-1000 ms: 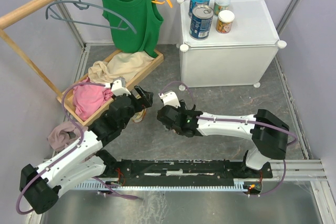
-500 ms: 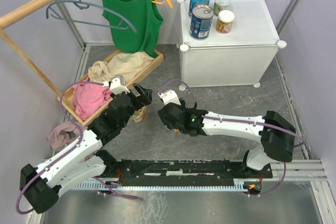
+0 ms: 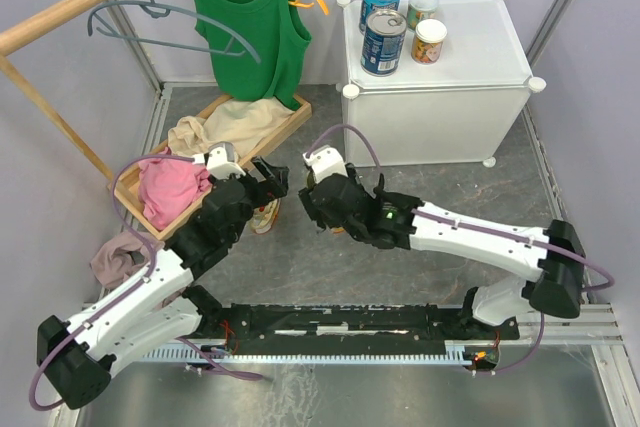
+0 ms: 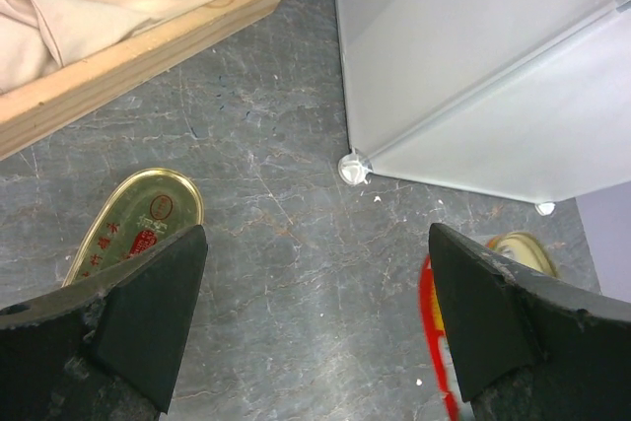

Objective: Place and organize the canned foods onto the counter

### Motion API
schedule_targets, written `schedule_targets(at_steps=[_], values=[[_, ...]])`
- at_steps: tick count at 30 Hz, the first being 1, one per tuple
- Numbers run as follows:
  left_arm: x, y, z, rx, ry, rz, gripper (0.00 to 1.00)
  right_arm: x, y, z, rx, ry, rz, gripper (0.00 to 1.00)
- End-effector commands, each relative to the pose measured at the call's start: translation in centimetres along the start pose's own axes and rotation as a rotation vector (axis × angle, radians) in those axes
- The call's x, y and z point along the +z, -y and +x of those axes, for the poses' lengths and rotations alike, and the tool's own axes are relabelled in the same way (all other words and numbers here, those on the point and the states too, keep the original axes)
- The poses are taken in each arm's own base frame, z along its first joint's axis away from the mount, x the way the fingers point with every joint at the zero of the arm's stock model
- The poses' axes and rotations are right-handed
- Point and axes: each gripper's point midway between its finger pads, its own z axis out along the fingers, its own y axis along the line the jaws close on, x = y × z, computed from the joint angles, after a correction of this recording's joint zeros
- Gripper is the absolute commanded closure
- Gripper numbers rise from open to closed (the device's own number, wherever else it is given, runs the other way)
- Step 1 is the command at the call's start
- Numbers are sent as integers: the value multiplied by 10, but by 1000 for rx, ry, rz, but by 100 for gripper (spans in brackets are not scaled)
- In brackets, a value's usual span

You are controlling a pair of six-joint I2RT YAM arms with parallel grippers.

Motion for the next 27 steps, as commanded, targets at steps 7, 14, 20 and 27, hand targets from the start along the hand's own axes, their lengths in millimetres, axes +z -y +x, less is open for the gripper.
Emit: schedule_targets(at_steps=[7,14,20,27], values=[[-9,3,-26,-6,82,16,1,-73,64,-119,111,286,78,99],[-7,7,-26,0,74,24,1,-93,124,-164,173,368,185,99],[-5,7,-24,3,70,24,1,-107,165,-198,206,428,271,99],[-5,8,-26,12,72,24,1,-112,212,-222,248,454,368,99]])
